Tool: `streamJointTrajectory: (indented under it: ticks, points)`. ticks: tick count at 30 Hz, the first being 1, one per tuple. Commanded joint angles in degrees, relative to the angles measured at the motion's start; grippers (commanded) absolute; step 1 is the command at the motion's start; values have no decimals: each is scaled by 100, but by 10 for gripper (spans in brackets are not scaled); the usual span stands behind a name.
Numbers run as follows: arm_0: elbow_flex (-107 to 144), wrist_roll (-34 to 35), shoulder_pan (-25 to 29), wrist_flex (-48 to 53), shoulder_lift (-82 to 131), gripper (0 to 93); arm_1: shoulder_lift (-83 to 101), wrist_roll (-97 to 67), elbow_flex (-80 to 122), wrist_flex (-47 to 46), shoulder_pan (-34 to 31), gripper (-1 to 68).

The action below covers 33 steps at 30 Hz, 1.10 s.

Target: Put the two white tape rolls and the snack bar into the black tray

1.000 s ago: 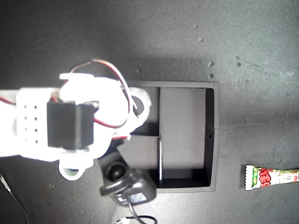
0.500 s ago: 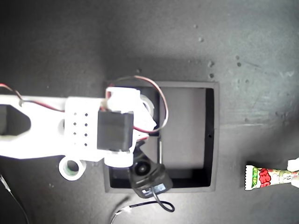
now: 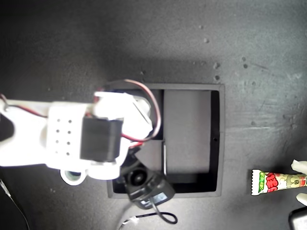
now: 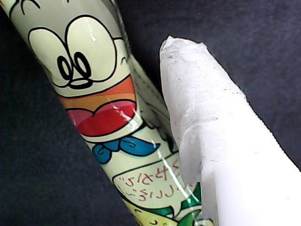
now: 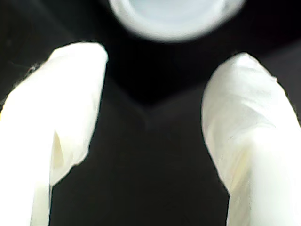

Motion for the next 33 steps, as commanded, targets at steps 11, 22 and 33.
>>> streamJointTrajectory:
  ticks: [11, 22, 33]
  points:
    - [2391, -1942, 1670, 62, 3445, 129, -1775, -396, -2716, 2470, 1020, -2]
    - [6205, -3498, 3164, -2487, 4184, 124, -229, 158, -3797, 2303, 2892, -3]
    - [6715, -3305, 3357, -3129, 3832, 126, 422, -2953, -3428, 1907, 4298, -6]
